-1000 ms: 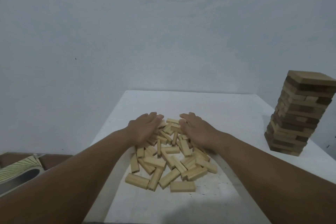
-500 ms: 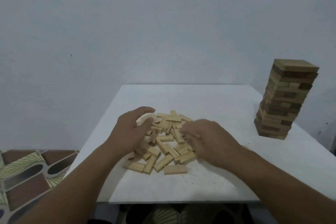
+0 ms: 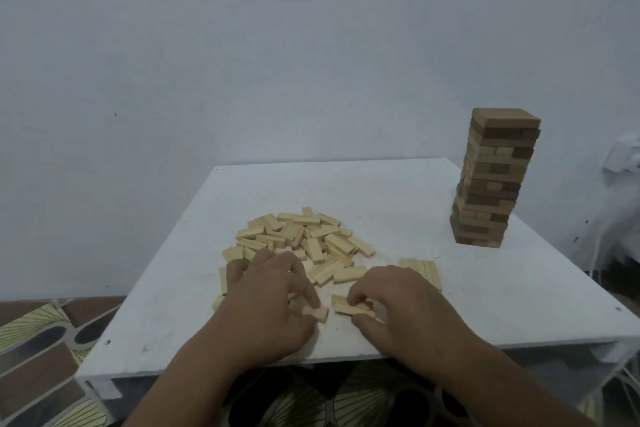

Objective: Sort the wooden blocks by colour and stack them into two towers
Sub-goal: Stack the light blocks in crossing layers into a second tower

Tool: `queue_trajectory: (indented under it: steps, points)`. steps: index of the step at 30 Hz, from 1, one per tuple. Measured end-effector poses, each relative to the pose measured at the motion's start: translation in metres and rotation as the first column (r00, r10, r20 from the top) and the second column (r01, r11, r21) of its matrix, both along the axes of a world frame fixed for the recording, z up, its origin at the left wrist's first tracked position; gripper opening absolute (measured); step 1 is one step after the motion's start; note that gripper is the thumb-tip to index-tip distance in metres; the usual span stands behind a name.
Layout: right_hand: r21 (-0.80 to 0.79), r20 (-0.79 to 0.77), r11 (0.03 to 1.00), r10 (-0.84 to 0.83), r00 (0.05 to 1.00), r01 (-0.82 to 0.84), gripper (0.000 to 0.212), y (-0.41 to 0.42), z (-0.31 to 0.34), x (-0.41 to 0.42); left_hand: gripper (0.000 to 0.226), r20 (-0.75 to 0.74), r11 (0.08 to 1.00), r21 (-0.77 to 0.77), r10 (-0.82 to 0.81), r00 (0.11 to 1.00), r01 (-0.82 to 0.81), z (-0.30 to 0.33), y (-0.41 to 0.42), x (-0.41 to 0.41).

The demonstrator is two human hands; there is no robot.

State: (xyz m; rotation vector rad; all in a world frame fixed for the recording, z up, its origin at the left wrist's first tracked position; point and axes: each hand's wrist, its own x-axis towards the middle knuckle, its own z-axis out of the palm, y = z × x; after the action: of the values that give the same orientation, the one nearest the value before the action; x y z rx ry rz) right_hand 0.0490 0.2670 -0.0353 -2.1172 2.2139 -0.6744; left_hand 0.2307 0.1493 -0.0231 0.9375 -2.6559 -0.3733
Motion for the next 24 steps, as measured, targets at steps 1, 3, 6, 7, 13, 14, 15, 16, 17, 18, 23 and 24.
queue_trajectory:
  steps: [1,3,6,7,13,14,15,16,17,18,23,24]
  points:
    - [0.018,0.055,1.0,-0.022,0.998,0.021,0.019,0.005,0.002,-0.003,0.019,0.013,1.0,-0.022,-0.019,1.0,0.02,-0.002,0.002,-0.002]
    - [0.054,0.13,0.997,-0.066,0.989,0.059,0.016,0.012,0.005,-0.009,0.02,0.009,0.994,-0.059,-0.088,0.996,0.089,-0.007,0.005,-0.01]
    - [0.041,0.167,0.996,-0.084,0.982,0.078,0.011,0.014,0.004,-0.008,0.019,-0.052,0.975,-0.054,-0.218,0.975,0.215,-0.014,0.006,-0.018]
    - [0.029,0.181,0.996,-0.085,0.98,0.082,0.01,0.014,0.002,-0.008,0.02,-0.083,0.968,-0.04,-0.249,0.965,0.247,-0.017,0.005,-0.02]
    - [0.051,0.167,0.997,-0.06,0.984,0.052,0.01,0.016,-0.003,-0.011,0.018,-0.17,0.959,-0.007,-0.28,0.945,0.283,-0.025,0.0,-0.021]
    - [0.049,0.157,0.995,-0.09,0.983,0.083,0.012,0.016,-0.003,-0.011,0.02,-0.175,0.955,-0.002,-0.293,0.94,0.297,-0.024,0.0,-0.021]
    - [0.052,0.168,0.992,-0.12,0.979,0.112,0.014,0.015,-0.003,-0.012,0.023,-0.187,0.949,0.008,-0.308,0.933,0.315,-0.023,0.001,-0.021]
    - [0.056,0.193,0.991,-0.13,0.973,0.122,0.016,0.015,-0.002,-0.012,0.027,-0.206,0.942,0.016,-0.325,0.923,0.335,-0.023,0.001,-0.021]
    - [0.064,0.209,0.992,-0.119,0.971,0.108,0.016,0.015,-0.001,-0.012,0.03,-0.226,0.936,0.018,-0.338,0.914,0.35,-0.024,0.001,-0.022]
    - [0.083,0.206,0.993,-0.096,0.974,0.08,0.017,0.015,0.0,-0.013,0.032,-0.241,0.932,0.019,-0.346,0.907,0.361,-0.025,0.001,-0.023]
    - [0.033,0.249,0.994,-0.105,0.963,0.1,0.02,0.021,0.007,-0.027,0.021,-0.313,0.947,0.003,-0.305,0.9,0.322,-0.03,0.001,-0.032]
    - [0.046,0.243,0.991,-0.133,0.961,0.125,0.019,0.022,0.007,-0.028,0.02,-0.302,0.953,-0.017,-0.293,0.907,0.303,-0.032,0.002,-0.033]
